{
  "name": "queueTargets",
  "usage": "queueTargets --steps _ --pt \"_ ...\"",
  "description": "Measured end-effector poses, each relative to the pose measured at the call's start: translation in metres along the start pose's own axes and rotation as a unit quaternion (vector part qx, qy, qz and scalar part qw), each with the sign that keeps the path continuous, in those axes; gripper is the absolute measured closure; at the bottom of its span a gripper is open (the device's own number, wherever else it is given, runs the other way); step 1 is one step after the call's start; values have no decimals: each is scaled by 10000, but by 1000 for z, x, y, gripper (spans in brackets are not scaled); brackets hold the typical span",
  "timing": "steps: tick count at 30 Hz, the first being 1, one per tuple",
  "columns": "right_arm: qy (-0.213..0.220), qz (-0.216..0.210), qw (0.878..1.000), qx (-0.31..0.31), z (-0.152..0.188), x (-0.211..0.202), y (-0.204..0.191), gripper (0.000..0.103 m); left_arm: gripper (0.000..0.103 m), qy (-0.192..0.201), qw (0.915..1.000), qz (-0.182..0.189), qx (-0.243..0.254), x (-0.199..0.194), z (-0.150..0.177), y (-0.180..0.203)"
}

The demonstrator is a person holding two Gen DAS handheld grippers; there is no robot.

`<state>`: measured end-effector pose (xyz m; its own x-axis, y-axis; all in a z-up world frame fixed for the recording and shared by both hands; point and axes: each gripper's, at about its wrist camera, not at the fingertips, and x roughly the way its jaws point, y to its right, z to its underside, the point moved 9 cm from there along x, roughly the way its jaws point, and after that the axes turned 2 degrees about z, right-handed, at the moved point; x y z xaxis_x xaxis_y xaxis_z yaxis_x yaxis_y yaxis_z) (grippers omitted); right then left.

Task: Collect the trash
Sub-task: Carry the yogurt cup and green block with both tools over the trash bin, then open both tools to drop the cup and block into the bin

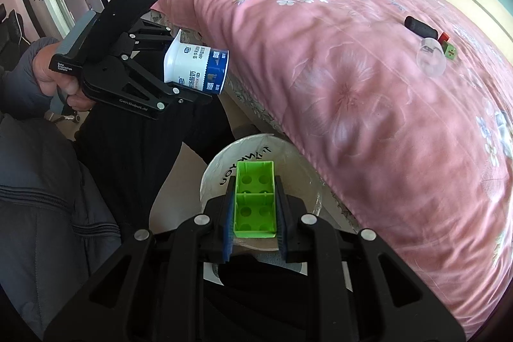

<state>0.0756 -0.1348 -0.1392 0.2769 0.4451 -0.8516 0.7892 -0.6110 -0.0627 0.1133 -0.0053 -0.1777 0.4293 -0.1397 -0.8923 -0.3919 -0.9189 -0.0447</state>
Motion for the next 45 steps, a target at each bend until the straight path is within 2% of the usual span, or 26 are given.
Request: queueTargets --steps 19,29,45 --pt "-409 -389 9980 268 13 69 -5 81 41 -779 9967 246 26 66 42 23" --pt "-618 -394 9961 498 20 102 2 81 41 -1068 9940 103 -227 103 45 9" --pt "-1012 -372 9911 782 18 161 17 81 41 -1608 9860 107 -422 156 49 3"
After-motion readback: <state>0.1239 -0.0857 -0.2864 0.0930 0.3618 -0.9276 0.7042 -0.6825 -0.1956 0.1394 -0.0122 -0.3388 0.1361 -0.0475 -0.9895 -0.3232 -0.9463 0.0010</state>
